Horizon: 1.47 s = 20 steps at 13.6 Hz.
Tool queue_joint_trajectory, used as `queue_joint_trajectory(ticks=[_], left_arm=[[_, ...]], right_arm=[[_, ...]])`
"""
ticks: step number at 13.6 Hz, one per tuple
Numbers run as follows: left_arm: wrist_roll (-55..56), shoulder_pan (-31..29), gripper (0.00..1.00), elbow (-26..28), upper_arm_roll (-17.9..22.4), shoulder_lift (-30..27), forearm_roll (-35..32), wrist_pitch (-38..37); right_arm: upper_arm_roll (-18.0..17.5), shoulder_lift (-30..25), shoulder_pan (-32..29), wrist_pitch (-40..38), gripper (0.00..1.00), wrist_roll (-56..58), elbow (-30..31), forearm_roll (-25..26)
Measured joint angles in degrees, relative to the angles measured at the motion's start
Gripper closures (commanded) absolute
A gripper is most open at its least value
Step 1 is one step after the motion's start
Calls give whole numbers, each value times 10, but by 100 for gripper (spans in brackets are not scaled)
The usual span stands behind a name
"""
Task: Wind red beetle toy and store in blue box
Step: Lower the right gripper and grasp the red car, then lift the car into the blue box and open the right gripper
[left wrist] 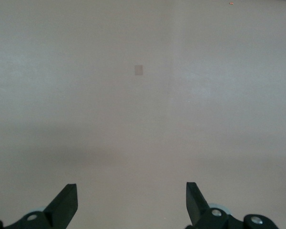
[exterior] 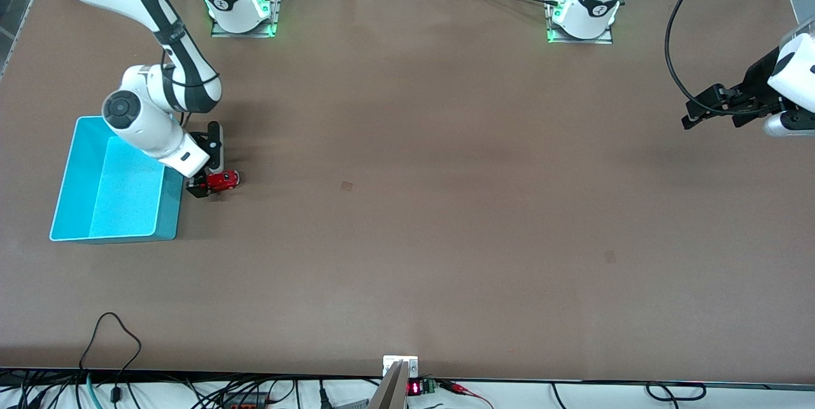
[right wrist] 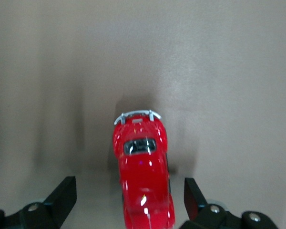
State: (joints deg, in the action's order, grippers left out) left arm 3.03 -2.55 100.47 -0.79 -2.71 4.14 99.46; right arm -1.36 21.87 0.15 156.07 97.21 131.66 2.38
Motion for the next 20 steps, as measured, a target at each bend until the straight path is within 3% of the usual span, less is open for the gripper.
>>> queue_joint_trajectory(ticks=[2,3,8,14,16,20], left_arm=[[0,-2,0,0,0,0,0,0],[0,-2,0,0,0,0,0,0],[0,-3,0,0,0,0,0,0],[0,-3,0,0,0,0,0,0],[0,-3,0,0,0,0,0,0],[0,-3,0,0,0,0,0,-1]], right_arm=[[-1,21,0,18,90,1,0,0],[-1,24,0,24,100,1,-1,1],[-8,7,1,26,100,-30,-7,0],[-11,-85,10,-74,100,-247,-54,-1],[18,-112,10,-85,100,-342,-57,-1],[110,-117,6,-88,100,-532,-56,-1]])
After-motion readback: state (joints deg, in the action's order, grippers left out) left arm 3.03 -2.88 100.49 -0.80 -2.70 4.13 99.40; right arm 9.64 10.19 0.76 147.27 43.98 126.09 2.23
